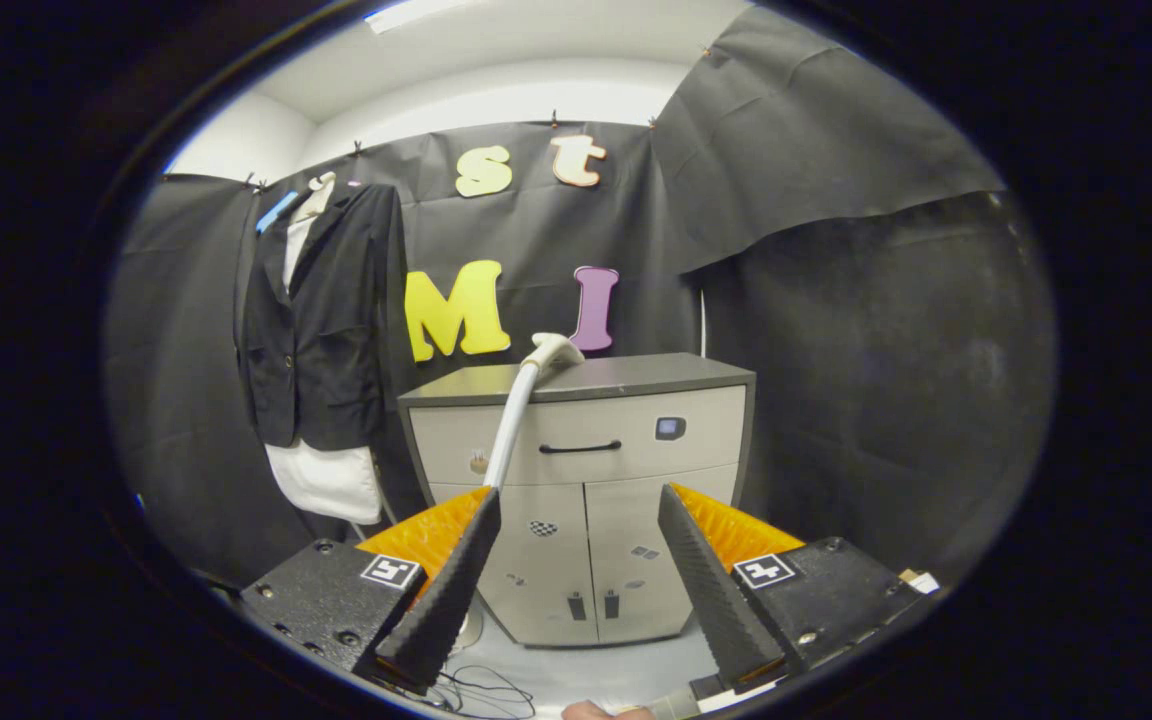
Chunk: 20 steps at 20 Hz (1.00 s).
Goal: Iron the clothes twice with a garment steamer, once on the left side and once on the right side.
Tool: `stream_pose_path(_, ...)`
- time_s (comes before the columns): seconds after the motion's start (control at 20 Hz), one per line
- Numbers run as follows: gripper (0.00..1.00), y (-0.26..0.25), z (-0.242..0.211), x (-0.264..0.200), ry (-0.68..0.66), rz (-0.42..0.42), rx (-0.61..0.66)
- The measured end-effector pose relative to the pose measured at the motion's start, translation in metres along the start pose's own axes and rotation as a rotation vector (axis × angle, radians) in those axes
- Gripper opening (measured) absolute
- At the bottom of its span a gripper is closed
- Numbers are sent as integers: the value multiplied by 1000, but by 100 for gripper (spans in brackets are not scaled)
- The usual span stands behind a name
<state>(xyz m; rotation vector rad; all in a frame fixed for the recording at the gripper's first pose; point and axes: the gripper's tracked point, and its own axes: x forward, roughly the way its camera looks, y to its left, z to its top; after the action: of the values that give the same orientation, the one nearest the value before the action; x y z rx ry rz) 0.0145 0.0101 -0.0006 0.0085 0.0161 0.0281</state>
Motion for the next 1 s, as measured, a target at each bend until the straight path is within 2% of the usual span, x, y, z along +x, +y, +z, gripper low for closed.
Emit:
stream_pose_path(0.65, 99, 34, -4, -3, -3, -9, -4)
stream_pose_path(1.0, 99, 67, 0, -8, -37, -53, -4)
